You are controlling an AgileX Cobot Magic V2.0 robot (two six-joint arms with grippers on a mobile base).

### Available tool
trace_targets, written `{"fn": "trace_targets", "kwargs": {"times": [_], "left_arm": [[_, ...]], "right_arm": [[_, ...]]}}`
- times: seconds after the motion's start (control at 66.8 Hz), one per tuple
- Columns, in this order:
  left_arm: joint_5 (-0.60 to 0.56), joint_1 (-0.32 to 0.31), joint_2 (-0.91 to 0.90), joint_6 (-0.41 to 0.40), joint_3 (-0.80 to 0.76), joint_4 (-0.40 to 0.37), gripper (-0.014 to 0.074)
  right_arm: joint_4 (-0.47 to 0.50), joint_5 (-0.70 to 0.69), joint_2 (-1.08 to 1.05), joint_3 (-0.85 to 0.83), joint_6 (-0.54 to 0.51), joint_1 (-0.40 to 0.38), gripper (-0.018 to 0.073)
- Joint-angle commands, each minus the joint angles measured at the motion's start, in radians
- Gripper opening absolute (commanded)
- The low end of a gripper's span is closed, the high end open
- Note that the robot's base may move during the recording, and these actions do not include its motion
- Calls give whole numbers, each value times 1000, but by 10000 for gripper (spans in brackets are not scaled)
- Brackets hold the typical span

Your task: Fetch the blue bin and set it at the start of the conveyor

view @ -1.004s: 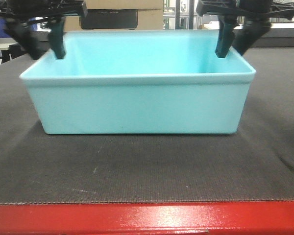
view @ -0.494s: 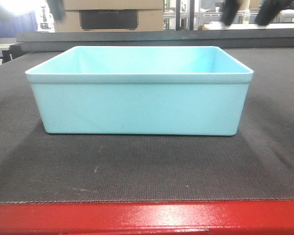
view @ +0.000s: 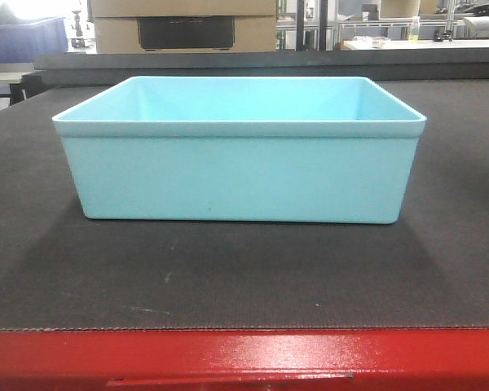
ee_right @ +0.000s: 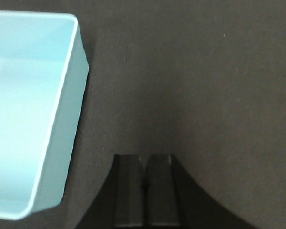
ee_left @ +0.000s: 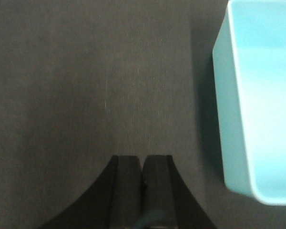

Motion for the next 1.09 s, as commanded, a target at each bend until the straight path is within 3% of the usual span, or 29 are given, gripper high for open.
{"fn": "trace_targets", "kwargs": {"times": [0.0, 0.15, 0.33, 0.734, 1.079], "left_arm": [[-115, 5, -64, 1, 144, -12, -111], [-314, 5, -189, 1, 391, -15, -111], [-454, 5, -397, 1, 603, -26, -111], [-480, 5, -936, 1, 685, -26, -111], [-478, 5, -1038, 1, 685, -11, -111]], "right_arm": [[-7, -109, -72, 128, -4, -5, -160], [-9, -263, -189, 346, -22, -5, -160], [-13, -381, -353, 526, -30, -5, -160], [-13, -442, -751, 598, -56, 2, -160], [-13, -483, -853, 598, -56, 2, -160]]}}
